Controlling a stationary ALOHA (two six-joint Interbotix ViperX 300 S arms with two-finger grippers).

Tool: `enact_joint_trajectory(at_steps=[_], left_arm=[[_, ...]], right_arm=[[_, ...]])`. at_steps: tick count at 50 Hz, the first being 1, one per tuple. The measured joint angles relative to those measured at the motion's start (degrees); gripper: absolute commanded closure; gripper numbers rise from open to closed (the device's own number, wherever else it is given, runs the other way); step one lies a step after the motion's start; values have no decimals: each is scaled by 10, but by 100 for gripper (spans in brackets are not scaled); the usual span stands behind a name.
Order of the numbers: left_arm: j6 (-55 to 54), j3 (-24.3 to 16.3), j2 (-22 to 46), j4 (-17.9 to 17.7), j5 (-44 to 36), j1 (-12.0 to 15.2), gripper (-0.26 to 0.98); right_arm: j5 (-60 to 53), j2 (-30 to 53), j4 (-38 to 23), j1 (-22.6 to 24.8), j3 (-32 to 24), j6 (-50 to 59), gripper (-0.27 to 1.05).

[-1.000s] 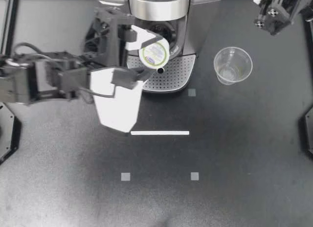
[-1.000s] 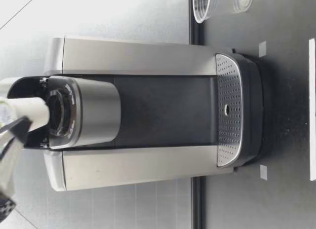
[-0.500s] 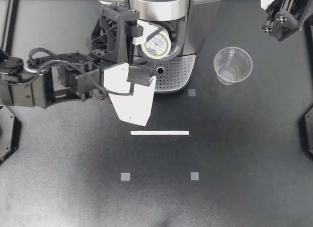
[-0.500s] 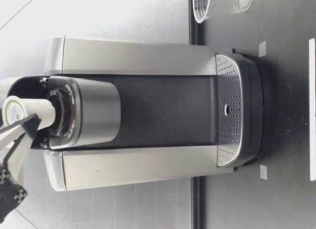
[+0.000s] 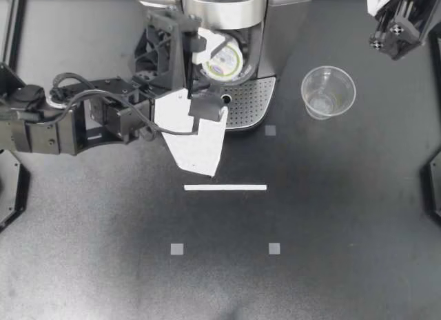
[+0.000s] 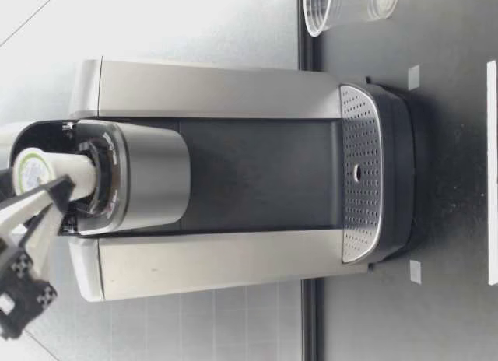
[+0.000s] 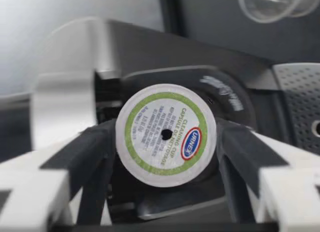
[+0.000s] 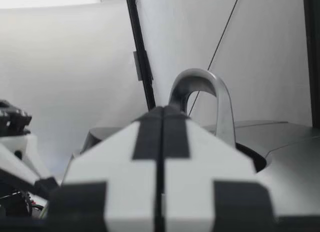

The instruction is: Place the coffee capsule inside the capsule container, then place the cup onto the center of the cup tray, then push the 'Hot Water' and 'Travel Mug' buttons.

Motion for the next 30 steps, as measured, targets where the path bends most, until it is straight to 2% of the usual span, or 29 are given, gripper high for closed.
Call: enact_joint_trajectory(at_steps=[8,30], left_arm=[[-29,0,8,33,1,-2,-3],[-39,4,11,40,1,-4,-3]], right_arm=[[0,0,0,1,1,0,73],[-4,-2,0,0,5,2,73]])
